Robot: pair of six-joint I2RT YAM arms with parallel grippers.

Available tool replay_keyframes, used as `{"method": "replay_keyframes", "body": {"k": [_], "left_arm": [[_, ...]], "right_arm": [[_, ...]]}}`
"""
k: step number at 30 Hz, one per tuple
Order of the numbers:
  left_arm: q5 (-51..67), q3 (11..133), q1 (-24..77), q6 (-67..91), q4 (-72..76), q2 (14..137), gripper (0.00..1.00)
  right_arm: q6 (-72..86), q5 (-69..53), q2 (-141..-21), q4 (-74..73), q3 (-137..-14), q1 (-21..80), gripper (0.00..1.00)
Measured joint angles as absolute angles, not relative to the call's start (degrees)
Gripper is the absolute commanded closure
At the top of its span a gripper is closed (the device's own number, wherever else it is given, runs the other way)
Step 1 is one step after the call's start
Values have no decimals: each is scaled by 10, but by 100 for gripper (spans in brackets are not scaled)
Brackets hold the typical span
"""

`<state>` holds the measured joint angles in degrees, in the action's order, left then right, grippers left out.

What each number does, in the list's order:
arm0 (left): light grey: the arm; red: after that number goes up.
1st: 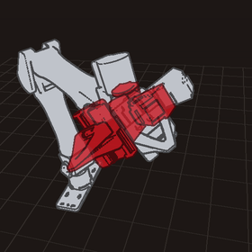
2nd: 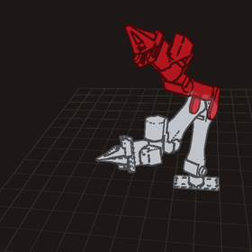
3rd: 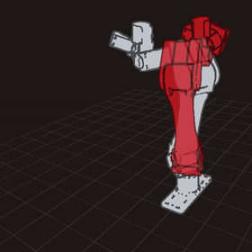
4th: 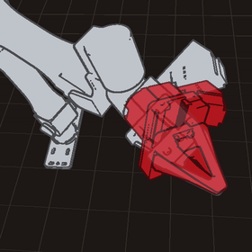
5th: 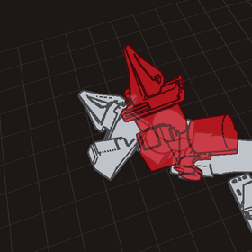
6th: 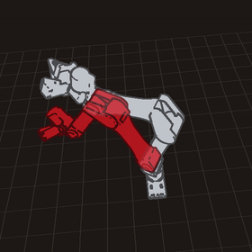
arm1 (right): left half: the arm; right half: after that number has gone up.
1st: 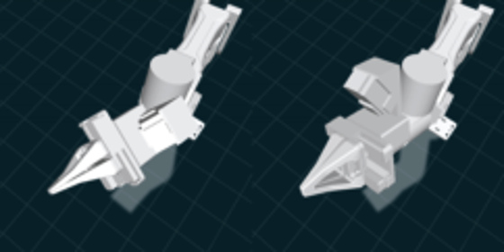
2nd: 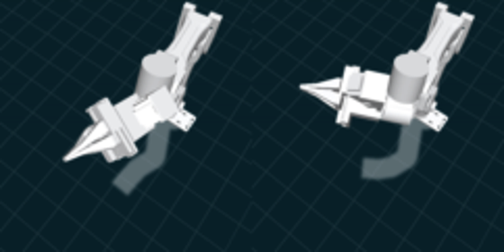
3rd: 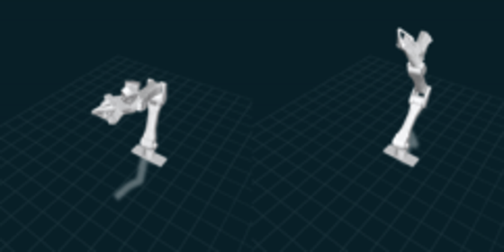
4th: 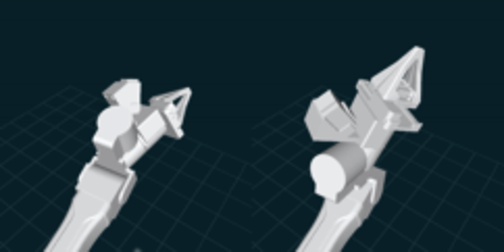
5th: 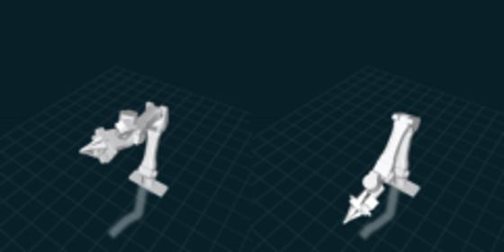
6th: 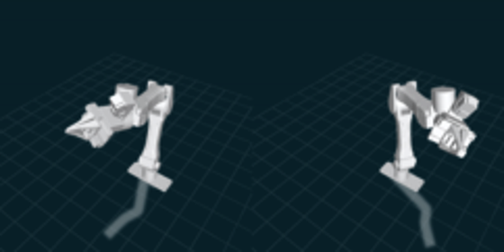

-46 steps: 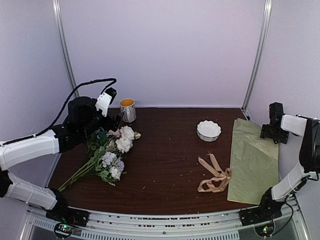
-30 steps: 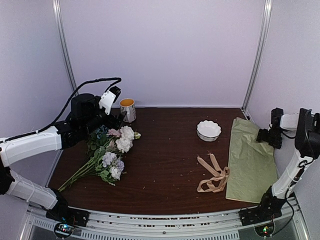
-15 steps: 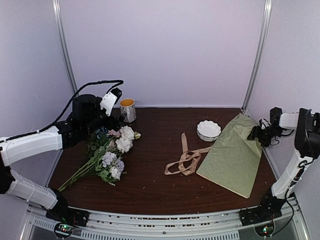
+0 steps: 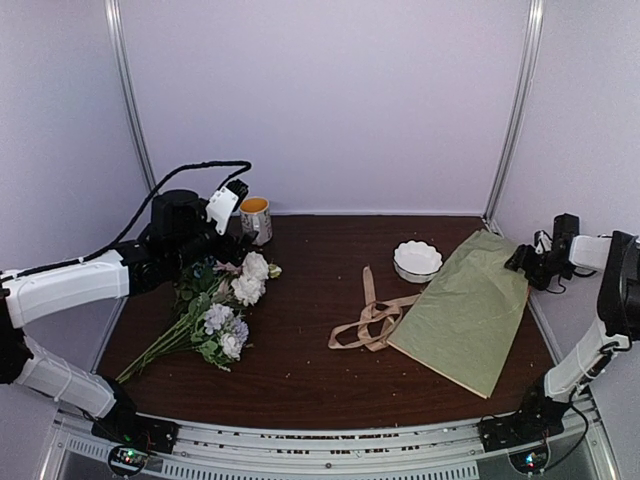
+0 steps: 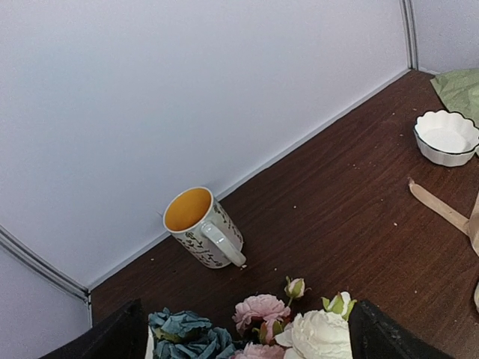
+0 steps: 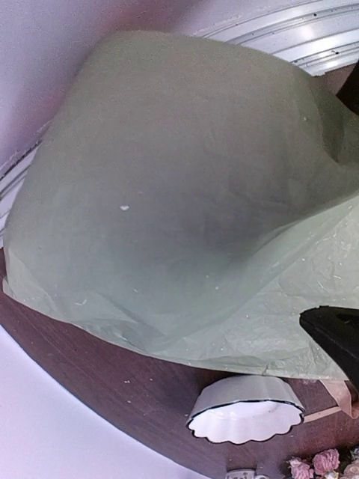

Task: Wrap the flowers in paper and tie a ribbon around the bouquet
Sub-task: Pick up the folded wrapping paper from the corner of the board, then pass from the right arm to the left

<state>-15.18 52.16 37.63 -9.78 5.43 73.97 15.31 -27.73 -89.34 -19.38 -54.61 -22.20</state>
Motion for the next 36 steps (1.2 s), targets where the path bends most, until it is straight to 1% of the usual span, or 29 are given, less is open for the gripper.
{"method": "replay_keyframes", "body": {"k": [2, 3, 5, 6, 7, 9, 10, 13, 16, 18, 21, 26, 31, 36], "left_arm": [[-148, 522, 377, -86, 54, 745, 5], [-145, 522, 379, -82, 53, 749, 6], [-140, 522, 384, -74, 53, 758, 8], [-140, 522, 388, -71, 53, 763, 8], [-139, 522, 394, -69, 53, 770, 9], [-139, 522, 410, -65, 52, 786, 10], [-139, 522, 419, -65, 50, 794, 10], [-143, 523, 450, -65, 43, 820, 10], [-142, 531, 474, -61, 27, 851, 14], [-140, 543, 478, -51, 15, 874, 19], [-139, 580, 477, -36, -15, 916, 22], [-142, 636, 477, -13, -49, 985, 26], [-166, 666, 491, -13, -86, 1037, 27], [-194, 703, 535, -34, -106, 1085, 28]], "right_arm": [[154, -272, -899, -186, -548, -226, 36], [154, -274, -906, -185, -551, -227, 40], [153, -286, -929, -184, -560, -227, 53], [152, -292, -940, -182, -564, -227, 63], [152, -301, -949, -182, -566, -227, 70], [156, -320, -961, -180, -568, -227, 98], [157, -328, -962, -181, -568, -227, 100], [159, -340, -959, -182, -569, -227, 100], [159, -343, -939, -195, -569, -227, 100], [159, -339, -900, -212, -570, -227, 100], [159, -324, -819, -239, -585, -221, 100], [157, -298, -701, -274, -660, -200, 100], [149, -289, -609, -297, -711, -126, 100], [122, -272, -580, -329, -761, -23, 100]]}}
